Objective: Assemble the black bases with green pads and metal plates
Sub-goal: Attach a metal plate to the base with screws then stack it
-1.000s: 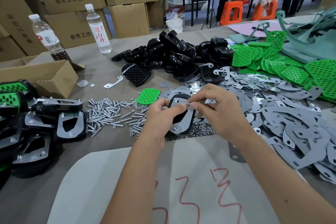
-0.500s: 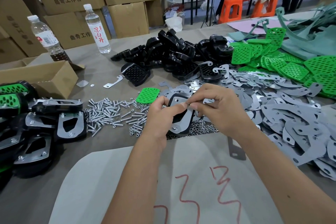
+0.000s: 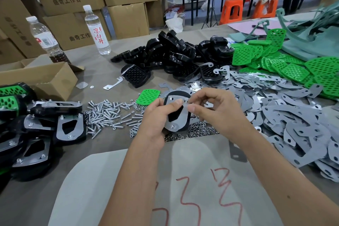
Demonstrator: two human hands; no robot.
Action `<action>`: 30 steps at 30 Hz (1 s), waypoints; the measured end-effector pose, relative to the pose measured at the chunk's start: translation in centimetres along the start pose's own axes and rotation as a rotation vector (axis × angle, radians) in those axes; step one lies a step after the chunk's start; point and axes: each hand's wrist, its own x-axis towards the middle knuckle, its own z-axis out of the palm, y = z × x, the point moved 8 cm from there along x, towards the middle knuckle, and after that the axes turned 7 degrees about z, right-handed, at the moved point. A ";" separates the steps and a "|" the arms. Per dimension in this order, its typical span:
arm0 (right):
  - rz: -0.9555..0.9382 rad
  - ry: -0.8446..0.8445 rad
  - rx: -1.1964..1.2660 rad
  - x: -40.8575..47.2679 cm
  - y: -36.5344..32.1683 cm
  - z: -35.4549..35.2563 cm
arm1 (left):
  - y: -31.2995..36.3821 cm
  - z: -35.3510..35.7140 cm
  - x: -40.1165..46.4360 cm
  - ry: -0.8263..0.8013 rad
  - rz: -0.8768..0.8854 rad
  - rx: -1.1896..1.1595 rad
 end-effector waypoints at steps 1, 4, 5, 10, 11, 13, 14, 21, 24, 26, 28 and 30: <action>-0.006 -0.010 0.013 0.0 0.0 0.1 | 0.0 -0.1 0.0 0.010 -0.008 -0.014; -0.012 -0.030 0.010 0.1 0.3 0.4 | -0.1 -0.3 0.0 0.012 -0.010 -0.013; -0.010 -0.047 0.006 0.0 0.4 0.7 | -0.1 -0.3 0.0 0.014 -0.009 -0.017; 0.043 0.081 0.107 -0.1 1.2 -0.2 | -0.3 -0.9 0.5 0.076 -0.005 -0.079; 0.048 0.115 0.124 -0.2 1.4 -0.6 | -0.4 -1.0 0.6 0.076 0.000 -0.079; 0.041 0.084 0.150 -0.3 0.8 -0.3 | -0.5 -0.7 0.6 0.057 0.014 -0.048; 0.045 0.026 0.137 -0.2 0.9 0.3 | -0.5 -0.5 0.6 0.047 0.020 -0.035; 0.061 0.118 0.196 -1.3 0.5 -0.3 | -0.4 -1.1 0.8 0.108 0.018 -0.103; 0.068 0.021 0.137 -1.0 0.5 0.8 | -0.7 -0.5 0.5 0.079 0.026 -0.042; 0.081 -0.037 0.090 -1.0 0.6 1.6 | -0.8 -0.7 0.6 0.103 0.026 -0.045; 0.088 0.036 0.104 -1.2 0.5 0.8 | -0.7 -1.2 0.8 0.143 0.019 -0.087; 0.079 0.106 0.111 -1.3 0.3 -0.1 | -0.6 -1.3 0.9 0.152 0.018 -0.105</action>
